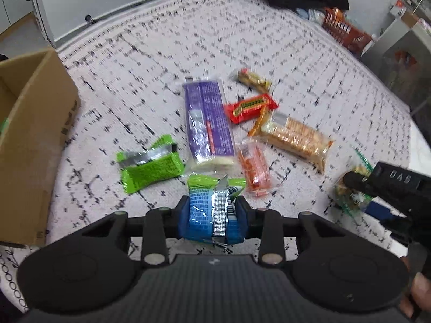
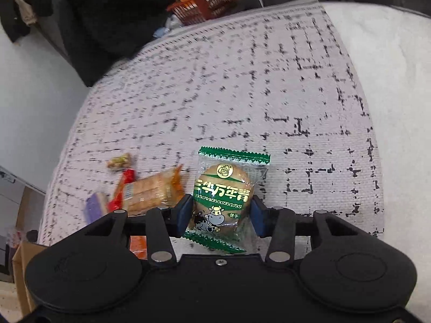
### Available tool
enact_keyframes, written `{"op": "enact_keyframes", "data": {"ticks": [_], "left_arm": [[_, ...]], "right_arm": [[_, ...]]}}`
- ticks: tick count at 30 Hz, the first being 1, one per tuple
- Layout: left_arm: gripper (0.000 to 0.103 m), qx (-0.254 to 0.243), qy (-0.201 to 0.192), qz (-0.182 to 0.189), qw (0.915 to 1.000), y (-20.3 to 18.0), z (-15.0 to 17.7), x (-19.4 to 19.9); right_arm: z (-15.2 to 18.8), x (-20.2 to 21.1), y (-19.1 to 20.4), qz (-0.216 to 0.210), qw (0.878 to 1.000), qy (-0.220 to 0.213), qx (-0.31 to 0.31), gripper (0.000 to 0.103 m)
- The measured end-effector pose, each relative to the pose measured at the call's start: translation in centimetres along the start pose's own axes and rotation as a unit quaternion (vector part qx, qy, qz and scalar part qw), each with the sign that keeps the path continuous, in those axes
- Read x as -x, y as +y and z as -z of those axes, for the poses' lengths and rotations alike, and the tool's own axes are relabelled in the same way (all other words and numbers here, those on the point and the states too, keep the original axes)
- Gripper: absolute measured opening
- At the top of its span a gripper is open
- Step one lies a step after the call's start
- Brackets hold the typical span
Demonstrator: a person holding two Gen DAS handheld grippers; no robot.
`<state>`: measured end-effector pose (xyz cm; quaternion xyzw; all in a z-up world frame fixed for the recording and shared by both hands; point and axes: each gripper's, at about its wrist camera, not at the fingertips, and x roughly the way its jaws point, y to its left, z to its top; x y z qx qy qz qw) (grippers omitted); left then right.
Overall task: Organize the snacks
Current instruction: 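Grasp the blue-green pack with the left tool while the right tool grasps the green mooncake pack, then carry both packs over the cardboard box and open both tools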
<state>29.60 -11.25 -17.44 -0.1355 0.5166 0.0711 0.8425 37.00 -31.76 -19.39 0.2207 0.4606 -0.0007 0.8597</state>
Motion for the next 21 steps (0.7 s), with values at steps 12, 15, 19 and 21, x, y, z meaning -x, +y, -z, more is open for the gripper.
{"op": "enact_keyframes", "data": {"ticks": [12, 15, 19, 21], "left_arm": [[0.036, 0.035, -0.044, 0.019, 0.9982, 2.7, 0.2, 6.5], [0.036, 0.046, -0.053, 0.025, 0.9972, 3.9, 0.3, 8.0], [0.036, 0.052, -0.066, 0.028, 0.9961, 5.1, 0.3, 9.7], [0.036, 0.055, -0.071, 0.032, 0.9955, 5.6, 0.4, 10.4]], "right_arm": [[1.5, 5.2, 1.4, -0.049, 0.998, -0.027, 0.002, 0.045], [2.1, 6.6, 2.2, -0.063, 0.997, -0.033, 0.011, 0.045], [3.0, 8.4, 3.2, -0.068, 0.997, -0.041, 0.019, 0.045], [3.4, 9.3, 3.8, -0.072, 0.996, -0.045, 0.025, 0.045]]}}
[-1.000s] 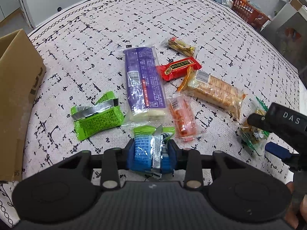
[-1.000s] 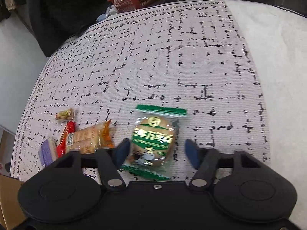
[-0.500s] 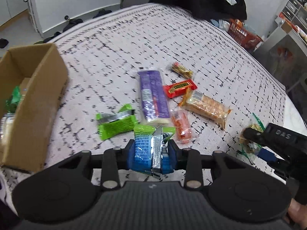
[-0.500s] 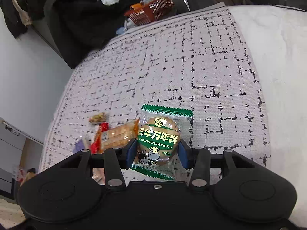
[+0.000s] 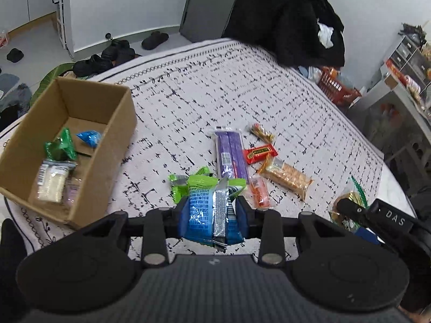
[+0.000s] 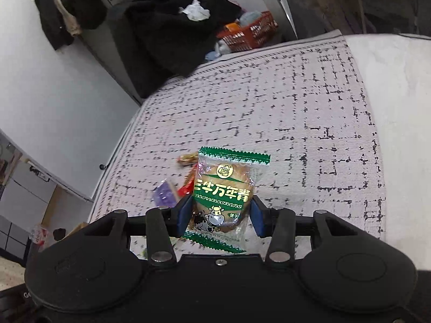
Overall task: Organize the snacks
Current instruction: 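Carry both packs over the cardboard box and open both tools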
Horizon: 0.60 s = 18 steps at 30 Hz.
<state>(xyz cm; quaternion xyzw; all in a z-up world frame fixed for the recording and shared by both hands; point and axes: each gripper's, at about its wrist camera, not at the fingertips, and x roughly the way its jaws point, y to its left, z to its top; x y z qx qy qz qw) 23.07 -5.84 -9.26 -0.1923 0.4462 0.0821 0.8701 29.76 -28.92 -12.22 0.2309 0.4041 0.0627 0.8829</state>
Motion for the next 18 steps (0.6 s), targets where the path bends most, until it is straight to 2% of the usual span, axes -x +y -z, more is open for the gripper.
{"op": "enact_keyframes", "data": {"ticks": [9, 18], "left_arm": [[0.036, 0.014, -0.023, 0.02, 0.9994, 2.2, -0.4, 3.5], [0.035, 0.034, -0.042, 0.02, 0.9983, 5.3, -1.2, 6.0]], "right_arm": [[1.1, 2.9, 4.3, -0.03, 0.999, -0.011, 0.033, 0.045], [2.2, 4.7, 8.2, -0.052, 0.997, -0.019, 0.061, 0.045]]}}
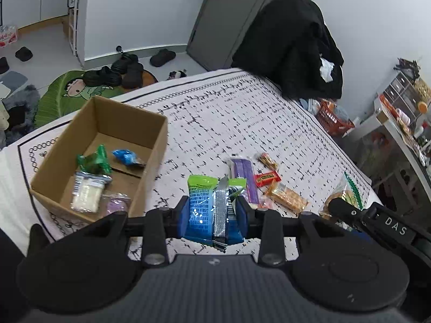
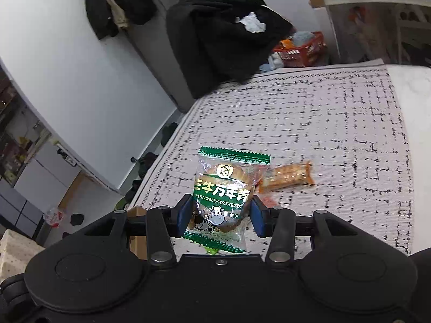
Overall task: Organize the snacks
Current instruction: 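Carry both packs over the cardboard box and open both tools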
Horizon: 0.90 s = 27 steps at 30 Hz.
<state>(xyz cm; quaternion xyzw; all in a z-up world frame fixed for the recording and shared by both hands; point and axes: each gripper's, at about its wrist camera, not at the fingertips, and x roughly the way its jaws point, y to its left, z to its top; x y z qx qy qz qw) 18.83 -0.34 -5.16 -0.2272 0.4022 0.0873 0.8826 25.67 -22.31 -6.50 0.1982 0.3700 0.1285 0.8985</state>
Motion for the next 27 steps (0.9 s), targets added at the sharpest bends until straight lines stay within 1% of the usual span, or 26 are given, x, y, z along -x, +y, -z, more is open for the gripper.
{"op": "enact_keyframes", "data": {"ticks": [15, 27], "left_arm": [[0.036, 0.013, -0.019, 0.02, 0.9995, 3.2, -0.9, 3.2], [0.036, 0.026, -0.036, 0.017, 0.9989, 6.2, -1.6, 5.4]], "right_arm": [[1.4, 2.0, 5.4, -0.024, 0.999, -0.011, 0.045, 0.045], [2.7, 2.4, 9.4, -0.047, 0.996, -0.009, 0.076, 0.045]]}}
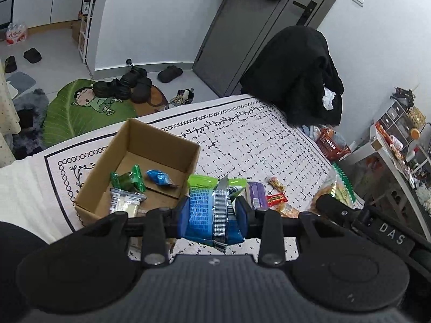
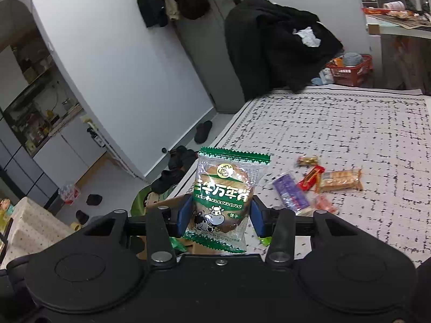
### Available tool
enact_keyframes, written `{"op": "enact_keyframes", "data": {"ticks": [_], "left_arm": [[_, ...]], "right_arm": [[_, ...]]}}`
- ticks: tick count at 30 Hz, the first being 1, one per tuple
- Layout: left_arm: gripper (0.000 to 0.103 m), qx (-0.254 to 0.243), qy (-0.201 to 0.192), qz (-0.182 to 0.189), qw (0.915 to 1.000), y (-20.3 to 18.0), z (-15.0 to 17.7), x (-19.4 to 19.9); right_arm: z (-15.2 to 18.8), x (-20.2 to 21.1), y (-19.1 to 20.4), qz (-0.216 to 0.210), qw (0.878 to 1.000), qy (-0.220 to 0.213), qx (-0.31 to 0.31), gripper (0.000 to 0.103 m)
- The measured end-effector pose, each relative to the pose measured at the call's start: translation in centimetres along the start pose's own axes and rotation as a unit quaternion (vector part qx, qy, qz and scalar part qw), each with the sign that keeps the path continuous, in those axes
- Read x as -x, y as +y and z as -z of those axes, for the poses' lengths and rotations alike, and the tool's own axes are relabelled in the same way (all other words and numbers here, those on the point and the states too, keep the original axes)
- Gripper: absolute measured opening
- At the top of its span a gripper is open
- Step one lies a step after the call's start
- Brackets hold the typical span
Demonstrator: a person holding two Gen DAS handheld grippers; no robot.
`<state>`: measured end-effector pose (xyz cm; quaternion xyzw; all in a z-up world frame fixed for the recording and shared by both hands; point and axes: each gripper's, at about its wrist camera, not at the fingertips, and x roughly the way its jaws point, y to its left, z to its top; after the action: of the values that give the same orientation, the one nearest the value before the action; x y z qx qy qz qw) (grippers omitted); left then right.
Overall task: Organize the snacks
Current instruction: 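Carry both packs over the cardboard box and open both tools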
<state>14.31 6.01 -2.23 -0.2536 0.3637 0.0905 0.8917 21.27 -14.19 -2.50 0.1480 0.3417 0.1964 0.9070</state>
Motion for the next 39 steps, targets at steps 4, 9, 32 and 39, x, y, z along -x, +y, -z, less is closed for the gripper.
{"op": "enact_keyframes", "data": {"ticks": [4, 9, 32, 39], "left_arm": [[0.036, 0.003, -0.007, -0.004, 1.0, 1.0, -0.4, 0.6], [0.036, 0.009, -0.015, -0.007, 0.9998, 2.1, -0.8, 1.2], [0.036, 0.06, 0.01, -0.017, 0.998, 8.3, -2.0, -2.7], [0.036, 0.071, 0.034, -0.029, 0.9965, 9.3, -2.8, -5.4]], "right_arm": [[0.3, 0.0, 1.2, -0.008, 1.0, 0.003, 0.009, 0.045], [1.0, -0.1, 2.5, -0.018, 1.0, 0.006, 0.023, 0.045], [3.0, -6.1, 5.2, -0.027, 0.998, 0.041, 0.028, 0.045], [3.7, -8.7, 5.5, -0.032, 0.997, 0.07, 0.026, 0.045]]}}
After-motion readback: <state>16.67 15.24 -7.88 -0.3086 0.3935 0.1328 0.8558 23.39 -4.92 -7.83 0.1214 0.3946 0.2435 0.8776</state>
